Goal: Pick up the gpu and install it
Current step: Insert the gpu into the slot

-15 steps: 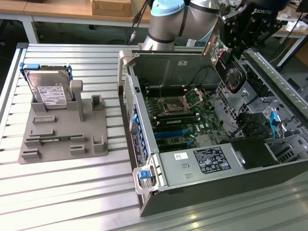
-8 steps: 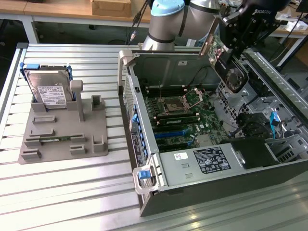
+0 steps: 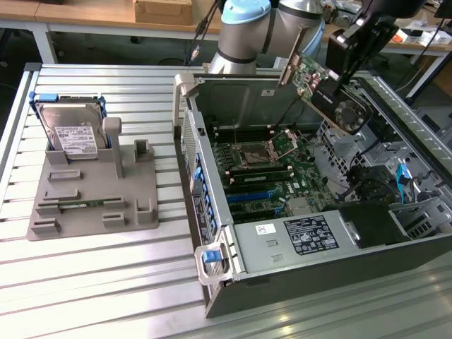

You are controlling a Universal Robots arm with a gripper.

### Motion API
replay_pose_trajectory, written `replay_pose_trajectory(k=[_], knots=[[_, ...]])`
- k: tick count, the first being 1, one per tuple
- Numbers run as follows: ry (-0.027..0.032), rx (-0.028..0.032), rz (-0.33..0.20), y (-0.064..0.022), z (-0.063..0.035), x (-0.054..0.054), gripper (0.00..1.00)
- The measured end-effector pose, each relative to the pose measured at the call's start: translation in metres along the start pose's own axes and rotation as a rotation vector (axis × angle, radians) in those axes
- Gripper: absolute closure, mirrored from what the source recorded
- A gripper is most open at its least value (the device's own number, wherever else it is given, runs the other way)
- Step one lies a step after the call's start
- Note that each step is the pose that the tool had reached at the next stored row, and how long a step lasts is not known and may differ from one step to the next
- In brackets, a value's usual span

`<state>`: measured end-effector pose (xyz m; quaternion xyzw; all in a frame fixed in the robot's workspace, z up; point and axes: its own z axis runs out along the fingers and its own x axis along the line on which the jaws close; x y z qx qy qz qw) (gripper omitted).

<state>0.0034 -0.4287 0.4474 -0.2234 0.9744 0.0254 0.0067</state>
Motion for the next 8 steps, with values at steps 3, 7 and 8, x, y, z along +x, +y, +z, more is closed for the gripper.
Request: replay_pose_trajectory(k=[3, 7, 8], knots=[[0.0043, -0.0021, -0.09, 0.0, 0.0003, 0.0, 0.74], [0.0084, -0.0044, -0.18, 0.0, 0.0007, 0.0, 0.74], [0.0092, -0.0049, -0.198, -0.0001, 0.0008, 0.0, 0.74]])
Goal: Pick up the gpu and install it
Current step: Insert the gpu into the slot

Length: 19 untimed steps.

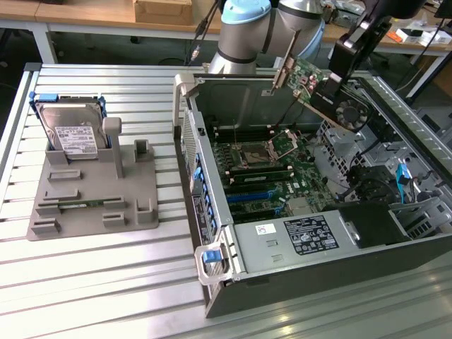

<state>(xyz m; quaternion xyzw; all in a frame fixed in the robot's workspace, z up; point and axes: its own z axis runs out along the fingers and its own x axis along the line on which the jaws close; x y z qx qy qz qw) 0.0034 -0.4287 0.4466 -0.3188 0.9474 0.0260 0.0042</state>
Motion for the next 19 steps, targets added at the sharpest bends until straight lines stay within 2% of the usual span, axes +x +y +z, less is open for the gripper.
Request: replay_pose_trajectory(k=[2, 4, 6, 11, 13, 19], knots=[[0.0013, -0.0006, -0.028, 0.0, 0.0001, 0.0, 0.74], [0.0039, -0.002, -0.083, 0.0, 0.0004, 0.0, 0.74], [0.0055, -0.0028, -0.117, 0.0, 0.0006, 0.0, 0.74], [0.0117, -0.0061, -0.25, 0.0, 0.0012, 0.0, 0.74], [0.0133, -0.0069, -0.284, -0.0001, 0.0014, 0.0, 0.74], [0.0201, -0.0104, -0.428, -0.0001, 0.0021, 0.0, 0.74]])
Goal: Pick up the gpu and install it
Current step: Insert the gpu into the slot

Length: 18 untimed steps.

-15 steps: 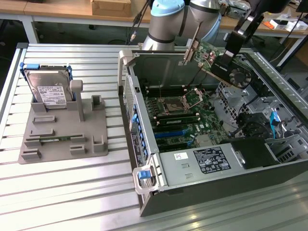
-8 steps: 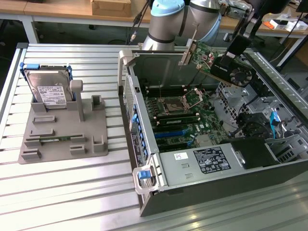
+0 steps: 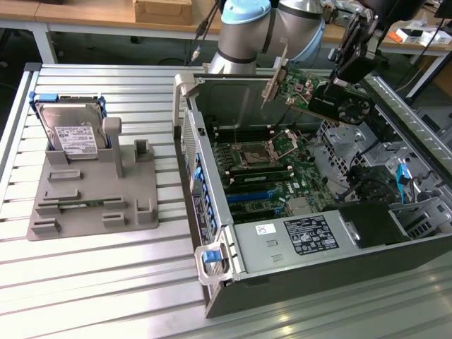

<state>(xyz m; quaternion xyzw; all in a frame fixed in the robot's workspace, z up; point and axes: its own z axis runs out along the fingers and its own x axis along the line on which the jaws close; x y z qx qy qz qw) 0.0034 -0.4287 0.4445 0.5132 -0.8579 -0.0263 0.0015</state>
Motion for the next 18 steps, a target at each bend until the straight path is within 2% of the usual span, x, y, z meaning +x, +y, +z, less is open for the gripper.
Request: replay_pose_trajectory(k=[2, 8, 18], knots=[[0.0007, -0.0004, -0.017, 0.0, 0.0001, 0.0, 0.74], [0.0053, -0.0028, -0.114, -0.0001, 0.0005, 0.0, 0.74], [0.0134, -0.0071, -0.29, -0.0002, 0.0016, 0.0, 0.74]])
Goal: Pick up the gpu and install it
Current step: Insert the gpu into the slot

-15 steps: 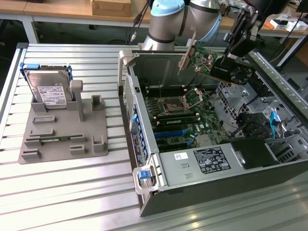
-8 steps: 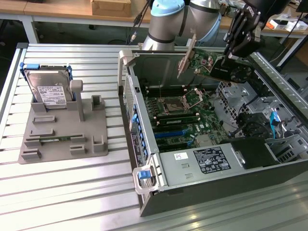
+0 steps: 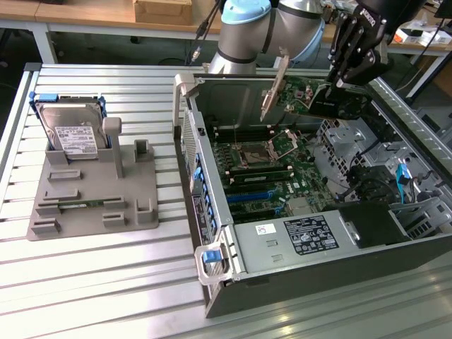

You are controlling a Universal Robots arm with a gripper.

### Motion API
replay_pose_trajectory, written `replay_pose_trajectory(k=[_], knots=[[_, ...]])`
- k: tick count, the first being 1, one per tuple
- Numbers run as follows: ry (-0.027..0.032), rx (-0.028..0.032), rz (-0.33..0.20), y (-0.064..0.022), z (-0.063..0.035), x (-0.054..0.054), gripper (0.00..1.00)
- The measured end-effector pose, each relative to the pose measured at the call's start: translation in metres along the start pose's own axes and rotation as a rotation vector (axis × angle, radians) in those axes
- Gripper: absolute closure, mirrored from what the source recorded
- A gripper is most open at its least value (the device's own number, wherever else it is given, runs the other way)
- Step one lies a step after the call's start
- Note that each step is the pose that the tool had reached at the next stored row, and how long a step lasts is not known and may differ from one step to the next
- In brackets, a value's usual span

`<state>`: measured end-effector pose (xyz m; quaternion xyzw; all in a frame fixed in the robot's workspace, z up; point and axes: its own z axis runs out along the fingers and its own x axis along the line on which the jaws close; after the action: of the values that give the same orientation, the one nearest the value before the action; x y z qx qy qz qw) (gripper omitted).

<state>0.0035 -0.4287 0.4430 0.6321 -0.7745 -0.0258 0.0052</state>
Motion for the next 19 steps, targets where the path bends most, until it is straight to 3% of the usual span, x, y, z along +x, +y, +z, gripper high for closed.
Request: replay_pose_trajectory(k=[13, 19], knots=[[0.0115, -0.006, -0.245, -0.0002, 0.0012, 0.0, 0.74], [0.0153, -0.008, -0.327, -0.0002, 0.0016, 0.0, 0.74]])
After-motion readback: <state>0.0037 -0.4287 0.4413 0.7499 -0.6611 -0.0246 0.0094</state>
